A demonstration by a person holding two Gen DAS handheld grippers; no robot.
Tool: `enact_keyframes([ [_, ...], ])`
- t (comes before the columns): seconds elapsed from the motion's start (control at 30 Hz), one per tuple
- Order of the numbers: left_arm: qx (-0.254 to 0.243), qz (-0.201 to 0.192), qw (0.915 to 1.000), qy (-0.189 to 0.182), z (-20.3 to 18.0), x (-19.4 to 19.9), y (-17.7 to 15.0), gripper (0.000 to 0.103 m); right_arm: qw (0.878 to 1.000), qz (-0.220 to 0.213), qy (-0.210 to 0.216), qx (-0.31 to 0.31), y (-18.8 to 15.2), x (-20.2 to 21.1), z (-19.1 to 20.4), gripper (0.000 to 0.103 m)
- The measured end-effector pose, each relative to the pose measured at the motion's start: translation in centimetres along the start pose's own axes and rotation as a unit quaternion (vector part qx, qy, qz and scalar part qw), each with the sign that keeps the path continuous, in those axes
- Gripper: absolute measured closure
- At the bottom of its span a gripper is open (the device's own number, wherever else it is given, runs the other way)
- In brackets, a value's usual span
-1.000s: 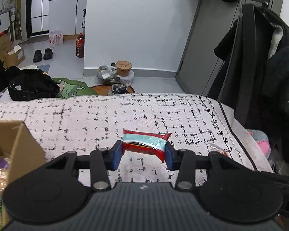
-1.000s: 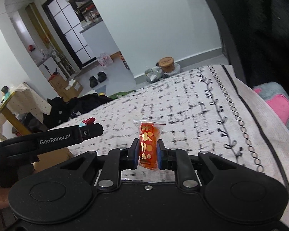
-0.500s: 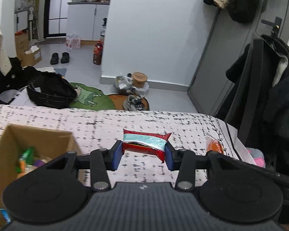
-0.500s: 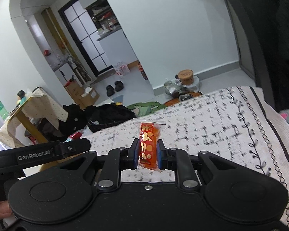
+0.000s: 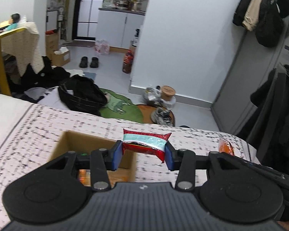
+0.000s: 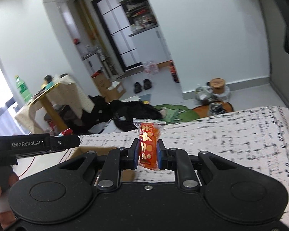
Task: Organize snacks
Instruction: 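Carry both snacks over the cardboard box and open both grippers to drop them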
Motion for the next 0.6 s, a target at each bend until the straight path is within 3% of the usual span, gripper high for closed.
enact_keyframes([
  [0.27,0.028,-0.001,0.9988,0.041,5.1,0.7,0.3,0.059,0.999,0.014,0.029,0.017,0.1,-1.5,3.1,0.085],
  [0.6,0.050,0.019,0.9968,0.059,8.8,0.9,0.0,0.057,0.998,0.024,0.055,0.035,0.2,-2.8,6.6,0.085],
])
Point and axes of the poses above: each gripper's, at about its wrist camera, not at the fingertips, and x roughly against the way its jaws point, z to its left, y to its top, the point moved 5 cm from there along -x, roughly the way its jaws point, and after that the axes turned 9 degrees about x, right-handed, at the moved point
